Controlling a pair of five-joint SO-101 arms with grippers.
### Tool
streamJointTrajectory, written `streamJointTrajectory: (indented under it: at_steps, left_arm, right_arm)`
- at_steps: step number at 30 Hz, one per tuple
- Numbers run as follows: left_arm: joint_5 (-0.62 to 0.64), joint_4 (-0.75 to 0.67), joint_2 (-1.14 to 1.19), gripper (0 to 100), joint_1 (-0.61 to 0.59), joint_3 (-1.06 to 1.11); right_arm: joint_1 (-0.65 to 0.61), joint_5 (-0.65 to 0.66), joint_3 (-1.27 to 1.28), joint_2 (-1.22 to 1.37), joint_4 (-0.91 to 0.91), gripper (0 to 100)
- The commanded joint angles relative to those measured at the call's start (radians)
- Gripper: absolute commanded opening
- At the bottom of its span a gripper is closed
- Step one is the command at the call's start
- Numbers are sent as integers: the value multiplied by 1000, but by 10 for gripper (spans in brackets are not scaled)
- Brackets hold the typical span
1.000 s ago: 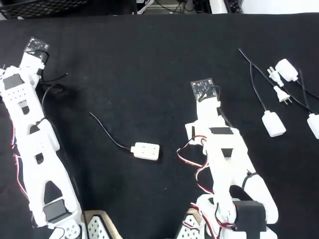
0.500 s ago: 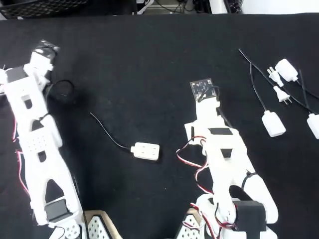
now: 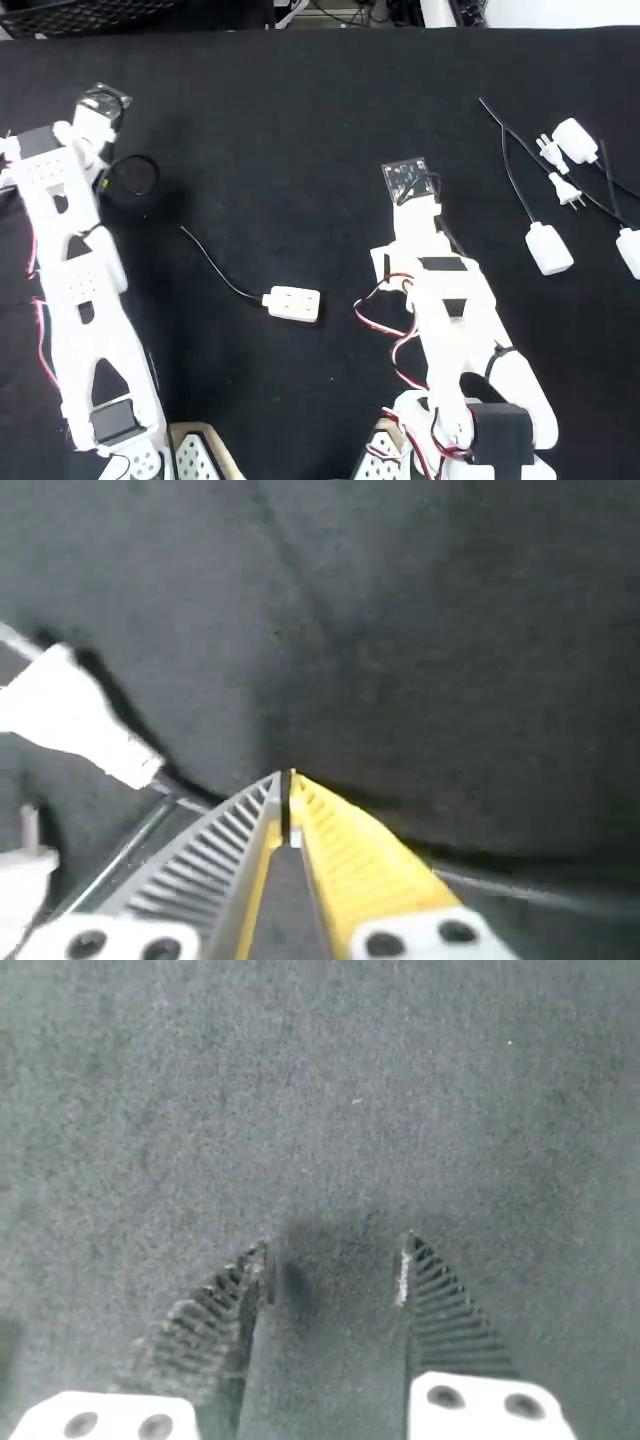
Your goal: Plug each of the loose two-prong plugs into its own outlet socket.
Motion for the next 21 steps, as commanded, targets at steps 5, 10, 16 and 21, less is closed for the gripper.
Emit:
streamJointTrajectory:
  at_steps: [5, 10, 16, 21]
  left_arm:
    - [316, -250, -137, 29, -119, -18]
    - [526, -255, -195, 29, -99, -18]
    - [496, -278, -206, 77, -35, -15]
    - [609, -273, -167, 224, -58, -13]
  right_arm:
    - [-18, 3, -4, -27, -14, 203]
    - [-18, 3, -4, -27, -14, 203]
    - [-17, 3, -2, -27, -14, 203]
    - [-17, 3, -2, -27, -14, 203]
